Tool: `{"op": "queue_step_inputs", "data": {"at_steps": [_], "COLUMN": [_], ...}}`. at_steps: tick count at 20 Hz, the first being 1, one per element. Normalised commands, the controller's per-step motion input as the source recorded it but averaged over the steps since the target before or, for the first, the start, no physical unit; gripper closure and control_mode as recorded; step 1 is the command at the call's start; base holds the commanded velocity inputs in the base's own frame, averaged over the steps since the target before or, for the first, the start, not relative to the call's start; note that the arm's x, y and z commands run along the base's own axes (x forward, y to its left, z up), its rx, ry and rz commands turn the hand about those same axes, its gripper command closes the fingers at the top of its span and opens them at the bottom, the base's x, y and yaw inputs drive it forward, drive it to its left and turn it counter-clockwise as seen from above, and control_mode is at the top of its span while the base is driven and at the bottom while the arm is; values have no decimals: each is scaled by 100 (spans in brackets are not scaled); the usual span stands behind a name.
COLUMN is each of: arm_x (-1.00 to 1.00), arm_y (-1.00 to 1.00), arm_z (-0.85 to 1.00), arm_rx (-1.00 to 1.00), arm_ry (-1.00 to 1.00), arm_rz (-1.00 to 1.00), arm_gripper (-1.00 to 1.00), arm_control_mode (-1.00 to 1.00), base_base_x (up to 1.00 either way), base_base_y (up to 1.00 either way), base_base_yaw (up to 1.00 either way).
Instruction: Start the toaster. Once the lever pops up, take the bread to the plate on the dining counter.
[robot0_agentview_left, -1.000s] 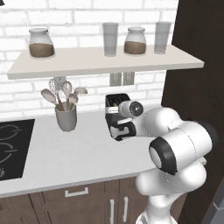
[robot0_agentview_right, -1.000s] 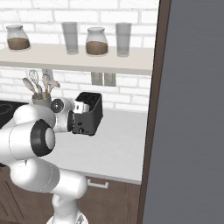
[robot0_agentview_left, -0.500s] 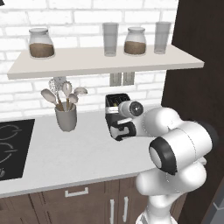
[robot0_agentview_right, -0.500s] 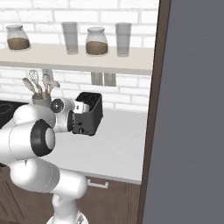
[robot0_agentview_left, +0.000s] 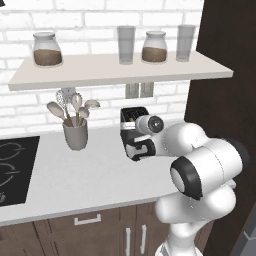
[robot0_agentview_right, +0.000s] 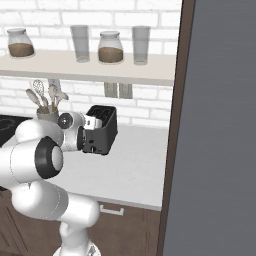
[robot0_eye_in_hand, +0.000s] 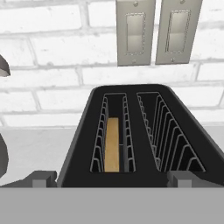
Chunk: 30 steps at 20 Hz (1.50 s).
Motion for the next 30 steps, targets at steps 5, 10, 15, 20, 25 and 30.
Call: {"op": "queue_step_inputs", "data": {"at_steps": [5, 10, 15, 20, 25, 30], "arm_x": [0, 0, 0, 0, 0, 0], "arm_y": [0, 0, 0, 0, 0, 0], "arm_z": [0, 0, 0, 0, 0, 0], "arm_rx": [0, 0, 0, 0, 0, 0], "arm_ry": [0, 0, 0, 0, 0, 0], "arm_rz": [0, 0, 0, 0, 0, 0], "arm_gripper": [-100, -100, -100, -100, -100, -100], "arm_control_mode": [-100, -100, -100, -100, -100, -100], "base_base_x": [0, 0, 0, 0, 0, 0], "base_base_y": [0, 0, 0, 0, 0, 0], "base_base_yaw": [0, 0, 0, 0, 0, 0]}}
